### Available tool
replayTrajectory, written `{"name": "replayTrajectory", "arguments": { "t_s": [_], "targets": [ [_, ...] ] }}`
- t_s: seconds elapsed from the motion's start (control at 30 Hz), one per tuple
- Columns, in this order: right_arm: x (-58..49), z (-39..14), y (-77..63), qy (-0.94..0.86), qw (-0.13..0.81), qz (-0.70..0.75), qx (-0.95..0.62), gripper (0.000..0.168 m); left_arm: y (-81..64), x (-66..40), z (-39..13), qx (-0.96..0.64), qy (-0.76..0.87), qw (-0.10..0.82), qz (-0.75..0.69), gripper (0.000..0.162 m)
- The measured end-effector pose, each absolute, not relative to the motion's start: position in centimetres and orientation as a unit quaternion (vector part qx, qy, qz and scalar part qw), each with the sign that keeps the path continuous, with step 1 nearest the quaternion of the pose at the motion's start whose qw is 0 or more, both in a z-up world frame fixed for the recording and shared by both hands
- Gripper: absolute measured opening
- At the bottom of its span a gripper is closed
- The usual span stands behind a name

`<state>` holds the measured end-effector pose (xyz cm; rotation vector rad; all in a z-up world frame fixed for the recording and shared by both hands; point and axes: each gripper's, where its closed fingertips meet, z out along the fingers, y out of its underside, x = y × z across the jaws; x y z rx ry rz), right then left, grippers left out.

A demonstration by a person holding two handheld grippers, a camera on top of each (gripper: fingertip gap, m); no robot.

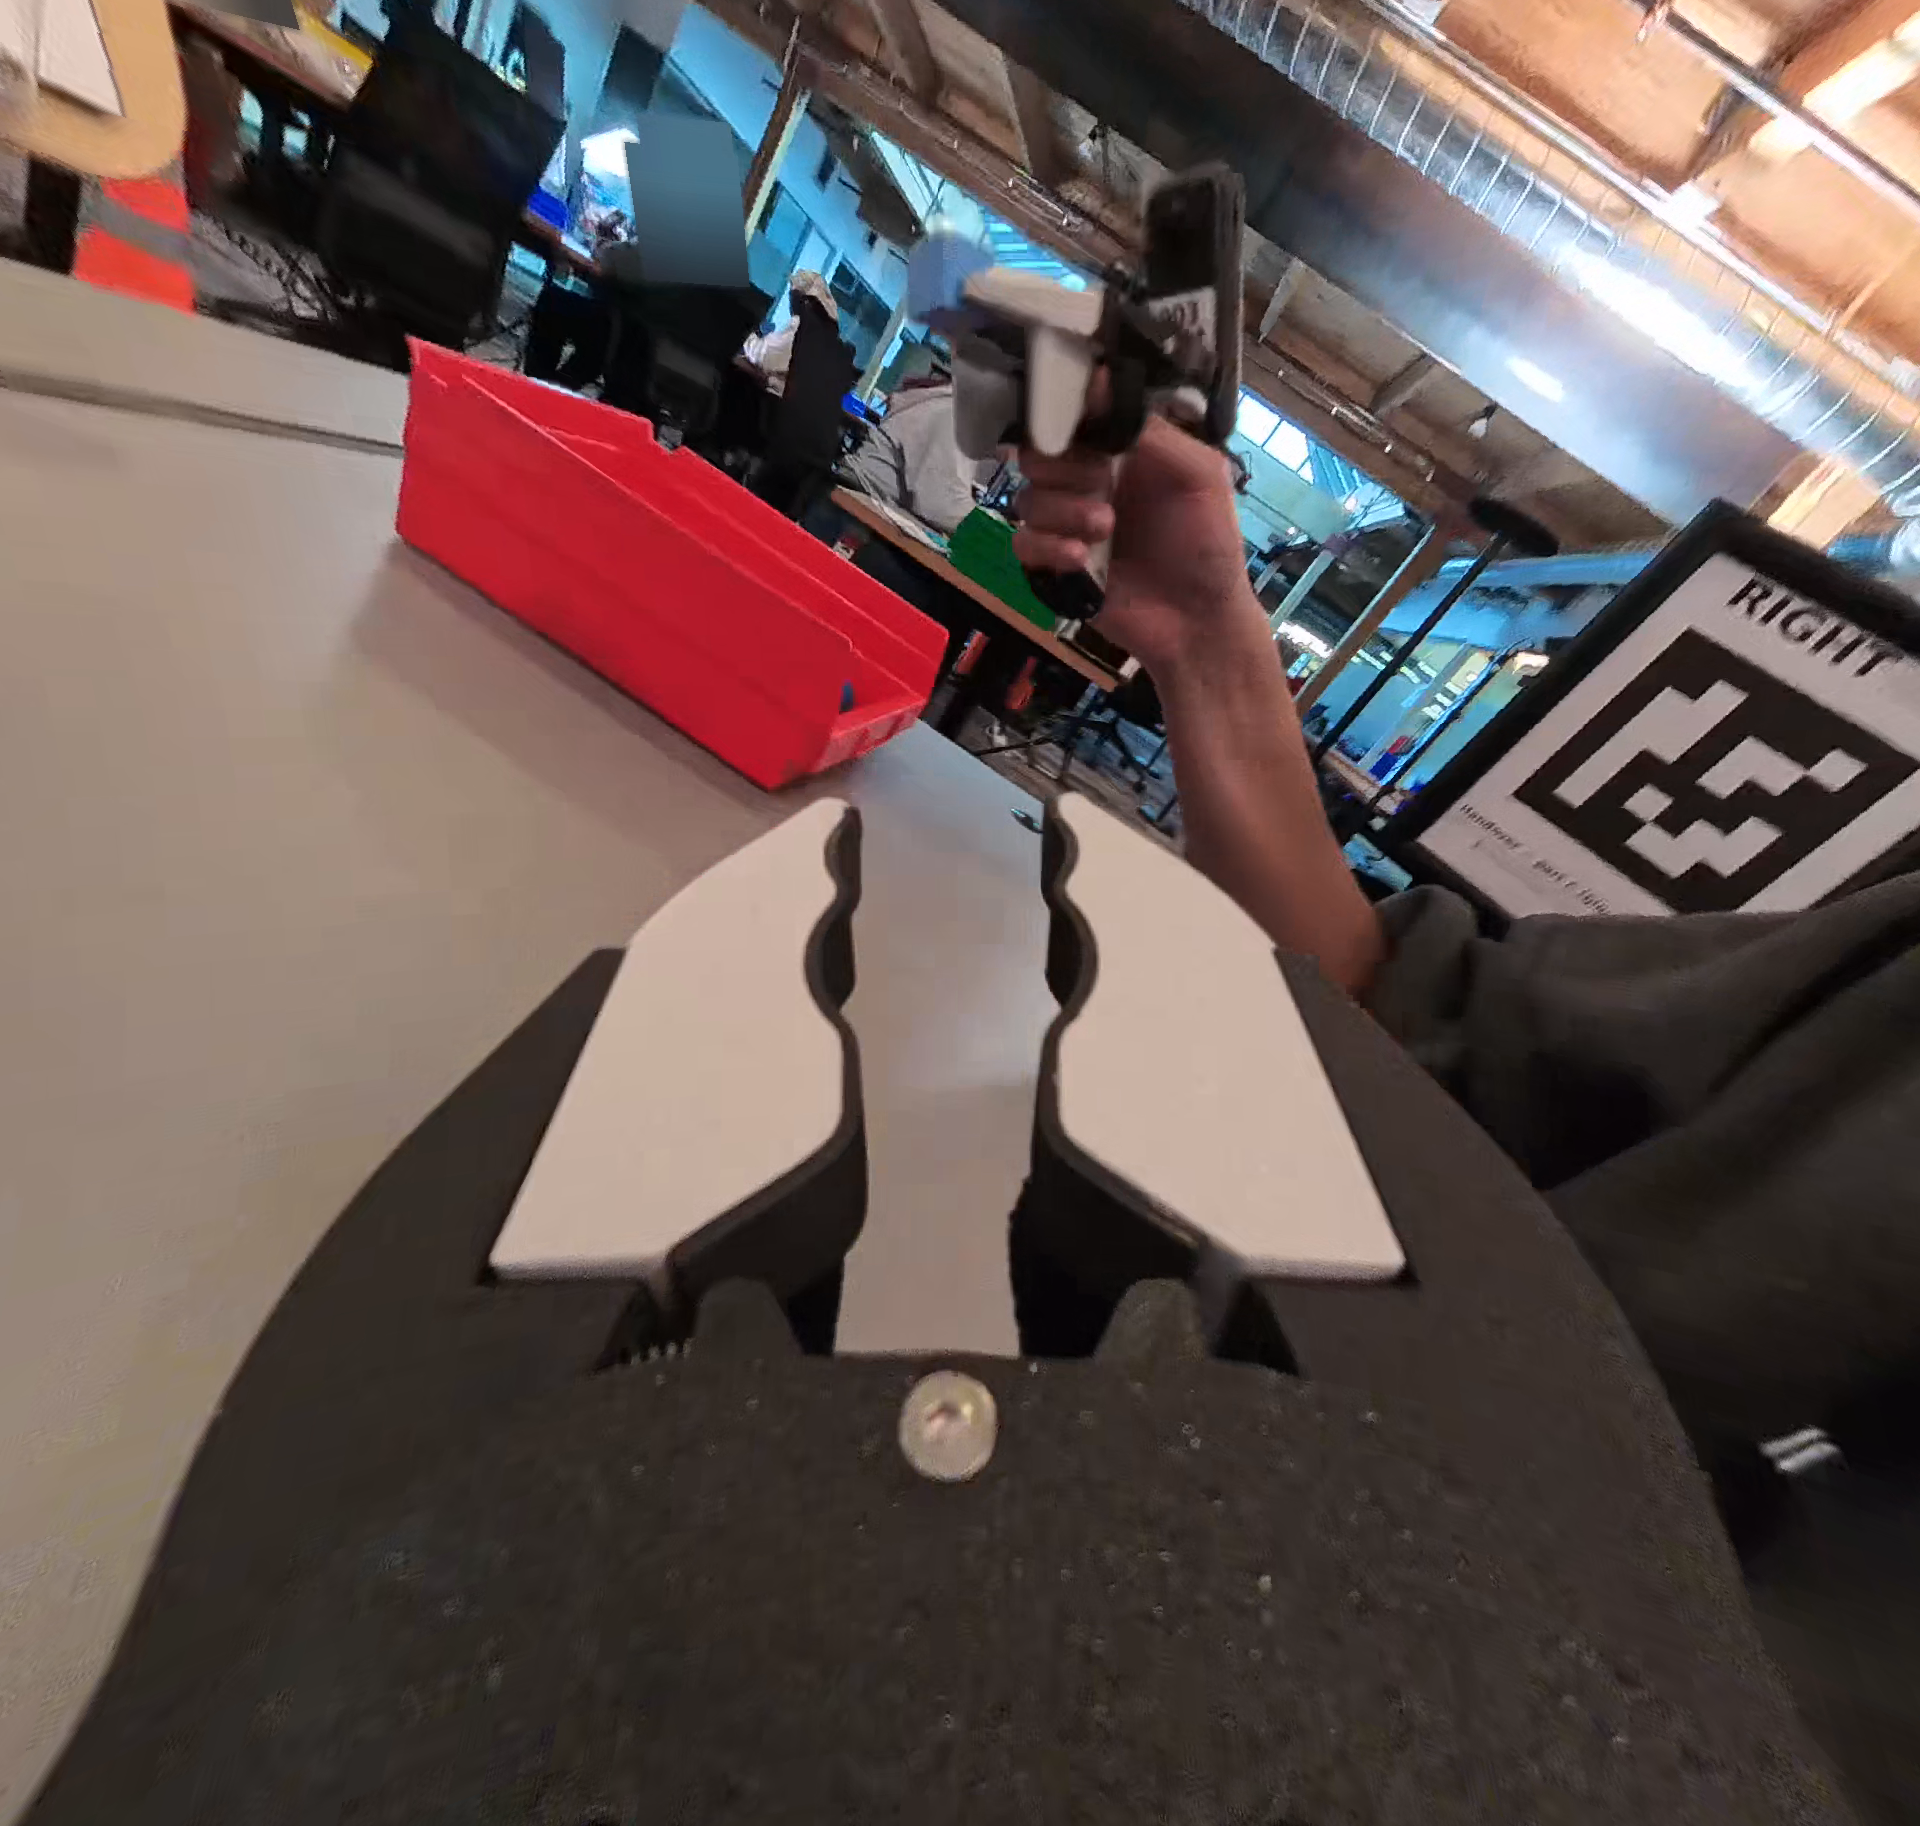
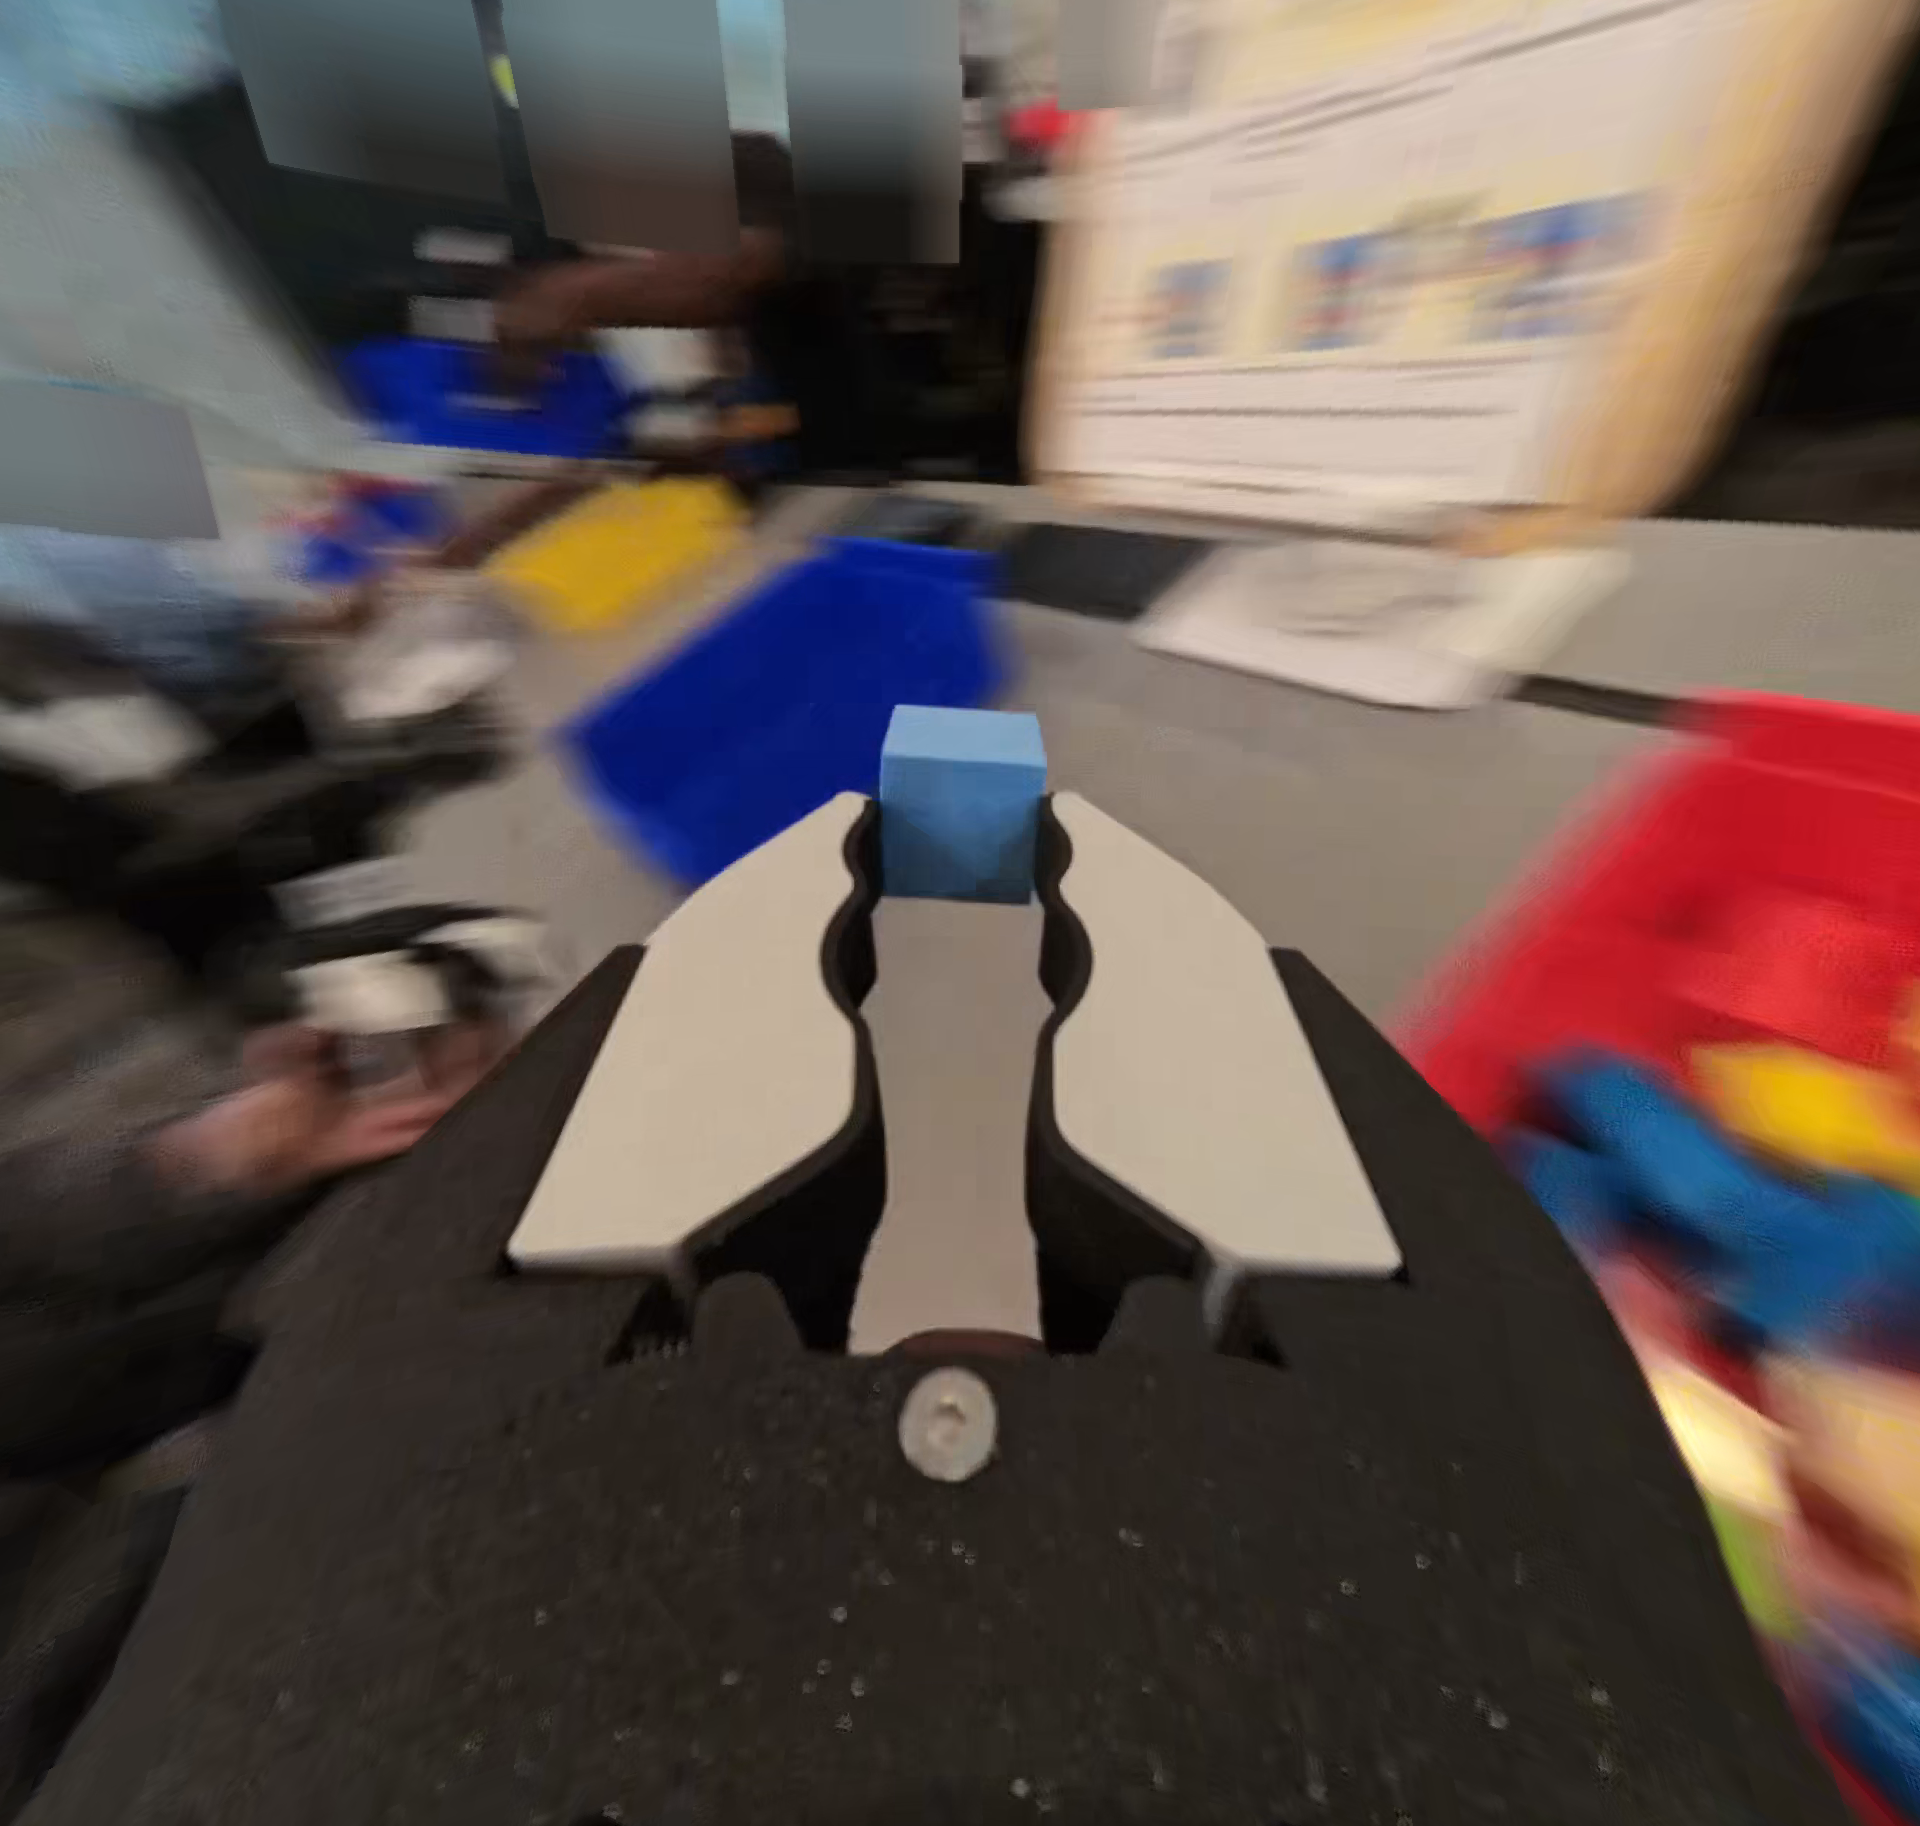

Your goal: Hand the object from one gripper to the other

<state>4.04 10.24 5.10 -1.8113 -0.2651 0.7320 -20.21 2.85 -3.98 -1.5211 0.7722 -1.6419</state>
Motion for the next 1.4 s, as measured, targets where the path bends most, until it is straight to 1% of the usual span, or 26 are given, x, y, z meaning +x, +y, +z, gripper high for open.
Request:
{"name": "replayTrajectory", "arguments": {
  "t_s": [0.03, 0.07, 0.1, 0.13, 0.2, 0.3, 0.43, 0.53, 0.67, 0.77, 0.8, 0.83, 0.87, 0.93, 1.03, 1.1, 1.13, 1.17, 1.23, 1.27, 1.3, 1.33, 1.4],
  "targets": [
    [8.3, 4.2, 10.8, -0.076, 0.562, 0.222, -0.793, 0.027, 2.8, -20.3, -3.8, -0.594, 0.296, 0.376, -0.646, 0.032],
    [11.9, 2.8, 11.1, -0.050, 0.554, 0.153, -0.817, 0.027, 2.8, -20.4, -3.7, -0.594, 0.296, 0.380, -0.645, 0.032],
    [14.7, 0.4, 11.2, -0.033, 0.518, 0.104, -0.849, 0.027, 2.9, -20.3, -3.8, -0.595, 0.303, 0.388, -0.635, 0.032],
    [16.7, -2.7, 11.1, -0.022, 0.455, 0.074, -0.887, 0.028, 2.8, -20.1, -4.2, -0.598, 0.319, 0.396, -0.620, 0.032],
    [18.6, -8.5, 10.9, -0.009, 0.342, 0.055, -0.938, 0.028, 2.5, -19.5, -5.2, -0.608, 0.356, 0.408, -0.580, 0.032],
    [18.0, -14.0, 11.5, -0.013, 0.257, 0.079, -0.963, 0.028, 1.3, -18.7, -5.6, -0.604, 0.390, 0.408, -0.563, 0.033],
    [17.4, -17.2, 12.4, -0.026, 0.188, 0.058, -0.980, 0.028, 0.5, -18.4, -6.1, -0.601, 0.424, 0.415, -0.536, 0.035],
    [18.3, -18.8, 12.0, -0.013, 0.144, 0.008, -0.989, 0.028, 0.6, -18.5, -6.4, -0.603, 0.434, 0.417, -0.523, 0.037],
    [18.4, -19.0, 12.0, -0.001, 0.131, -0.001, -0.991, 0.028, 0.7, -18.7, -7.0, -0.608, 0.449, 0.422, -0.500, 0.043],
    [18.4, -19.0, 12.2, -0.011, 0.145, 0.005, -0.989, 0.029, 1.3, -18.6, -7.2, -0.618, 0.450, 0.436, -0.475, 0.058],
    [18.2, -18.9, 12.0, -0.020, 0.146, 0.016, -0.989, 0.036, 1.4, -18.7, -7.2, -0.621, 0.448, 0.440, -0.469, 0.062],
    [18.0, -18.1, 11.8, -0.025, 0.152, 0.027, -0.988, 0.049, 1.5, -18.8, -7.1, -0.624, 0.447, 0.446, -0.460, 0.064],
    [18.6, -16.5, 11.6, -0.021, 0.173, 0.011, -0.985, 0.054, 1.9, -19.0, -7.0, -0.629, 0.444, 0.456, -0.446, 0.064],
    [20.1, -11.6, 11.4, -0.012, 0.256, -0.029, -0.966, 0.053, 3.2, -19.9, -6.9, -0.646, 0.426, 0.486, -0.407, 0.065],
    [20.0, -3.2, 9.9, -0.002, 0.423, -0.038, -0.905, 0.054, 5.4, -22.6, -6.5, -0.671, 0.375, 0.537, -0.348, 0.062],
    [19.0, 0.3, 7.9, -0.013, 0.518, -0.040, -0.855, 0.053, 6.7, -25.3, -6.1, -0.690, 0.318, 0.569, -0.314, 0.059],
    [18.5, 0.7, 6.7, -0.014, 0.545, -0.043, -0.837, 0.055, 7.2, -26.7, -5.9, -0.699, 0.292, 0.577, -0.305, 0.059],
    [18.2, 0.3, 5.5, -0.006, 0.561, -0.044, -0.826, 0.058, 7.5, -28.0, -5.8, -0.708, 0.268, 0.581, -0.300, 0.059],
    [17.1, -3.0, 3.3, 0.026, 0.568, -0.020, -0.822, 0.060, 8.1, -30.6, -6.0, -0.727, 0.229, 0.582, -0.283, 0.060],
    [16.2, -5.0, 2.4, 0.039, 0.571, -0.003, -0.820, 0.069, 8.5, -32.0, -6.1, -0.736, 0.210, 0.586, -0.266, 0.060],
    [15.6, -6.9, 1.6, 0.054, 0.580, 0.006, -0.813, 0.074, 8.9, -33.4, -6.3, -0.744, 0.191, 0.592, -0.243, 0.059],
    [15.3, -8.3, 0.8, 0.063, 0.593, -0.001, -0.802, 0.071, 9.2, -34.7, -6.4, -0.751, 0.175, 0.597, -0.222, 0.058],
    [14.6, -9.4, 1.0, 0.053, 0.618, -0.017, -0.784, 0.074, 9.6, -36.4, -6.7, -0.761, 0.157, 0.597, -0.199, 0.058]
  ]
}}
